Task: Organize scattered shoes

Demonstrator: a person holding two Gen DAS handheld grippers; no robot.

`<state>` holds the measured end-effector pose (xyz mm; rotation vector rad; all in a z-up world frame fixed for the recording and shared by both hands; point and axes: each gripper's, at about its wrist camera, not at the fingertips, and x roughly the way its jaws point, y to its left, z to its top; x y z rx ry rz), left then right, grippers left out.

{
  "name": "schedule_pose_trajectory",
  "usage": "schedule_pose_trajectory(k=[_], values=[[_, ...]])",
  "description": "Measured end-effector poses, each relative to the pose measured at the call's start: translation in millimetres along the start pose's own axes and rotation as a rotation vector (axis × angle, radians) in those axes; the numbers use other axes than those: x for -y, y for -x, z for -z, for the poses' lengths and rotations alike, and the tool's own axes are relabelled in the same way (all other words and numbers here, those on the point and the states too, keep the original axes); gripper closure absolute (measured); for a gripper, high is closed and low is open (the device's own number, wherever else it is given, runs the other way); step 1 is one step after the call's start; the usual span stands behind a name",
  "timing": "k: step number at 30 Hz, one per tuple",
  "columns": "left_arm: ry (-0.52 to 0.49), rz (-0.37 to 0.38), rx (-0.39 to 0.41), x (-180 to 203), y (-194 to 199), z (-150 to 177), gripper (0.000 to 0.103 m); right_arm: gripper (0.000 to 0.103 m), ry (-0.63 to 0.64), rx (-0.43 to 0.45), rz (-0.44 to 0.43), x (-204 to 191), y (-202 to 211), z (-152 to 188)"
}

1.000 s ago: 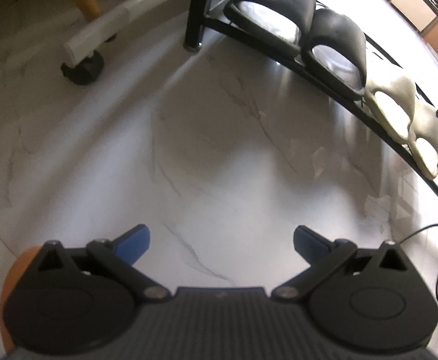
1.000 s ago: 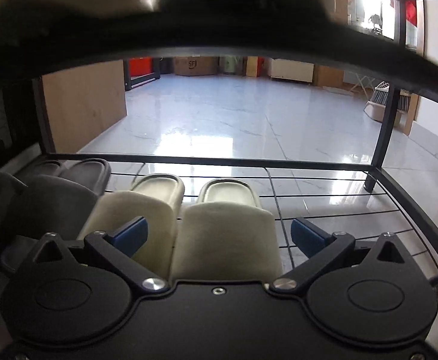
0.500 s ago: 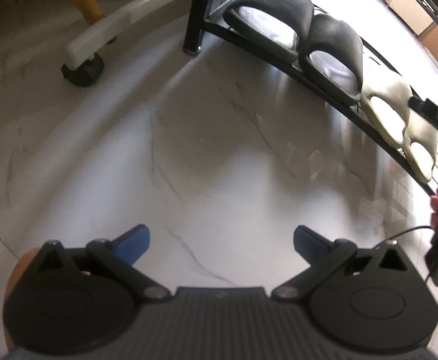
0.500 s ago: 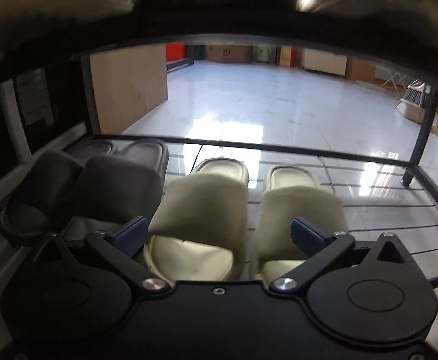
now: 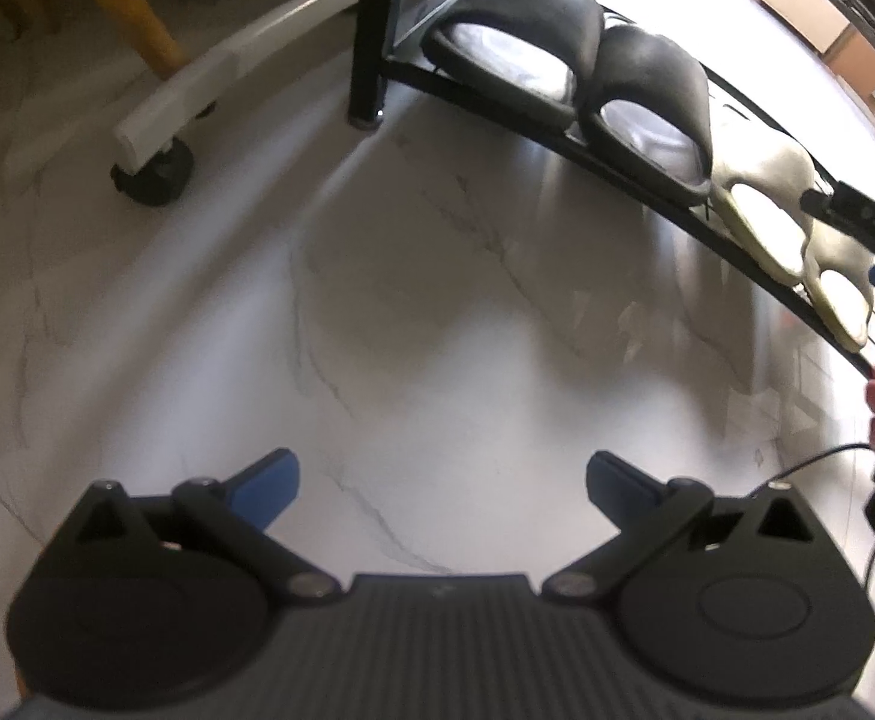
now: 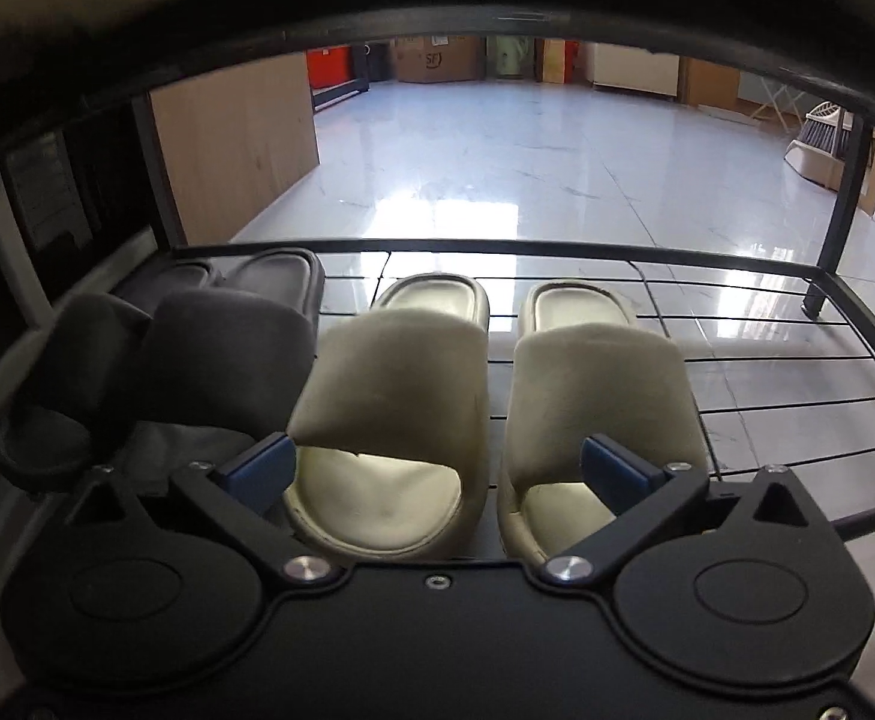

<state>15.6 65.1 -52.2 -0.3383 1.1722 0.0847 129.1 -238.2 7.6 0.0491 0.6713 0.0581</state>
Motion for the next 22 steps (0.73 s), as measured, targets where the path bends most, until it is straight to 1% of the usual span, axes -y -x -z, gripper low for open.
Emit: schedule_pose_trajectory(k=[3, 6, 8, 10, 14, 16, 19, 20, 22], values=[[-0.003, 0.002, 0.017, -1, 2, 0, 0.001, 0.000, -0.002, -0.010, 0.002, -1, 15, 0], [-0.021, -0.014, 0.054, -1, 7, 0, 0.001, 0.000, -0.020, -0.030, 0.000, -6, 33, -2], [-0.025, -0.018, 0.067, -2, 9, 1, 0.001, 0.000, -0.032, -0.027, -0.006, -12, 51, -1], [-0.023, -0.015, 0.075, -3, 11, 1, 0.001, 0.000, -0.035, -0.026, -0.009, -17, 64, -1], [-0.003, 0.020, 0.091, -5, 16, 1, 0.001, 0.000, -0.040, -0.033, -0.023, -26, 86, 2], [-0.013, 0.018, 0.108, -4, 19, 1, 0.001, 0.000, -0.057, -0.038, -0.039, -28, 95, 4], [-0.045, 0.006, 0.153, 1, 26, 2, 0.001, 0.000, -0.084, -0.055, -0.059, -32, 104, 9], [-0.069, 0.014, 0.189, 4, 32, 3, 0.001, 0.000, -0.087, -0.059, -0.063, -33, 106, 10], [-0.087, 0.037, 0.228, 6, 38, 6, 0.001, 0.000, -0.075, -0.060, -0.067, -37, 108, 11]])
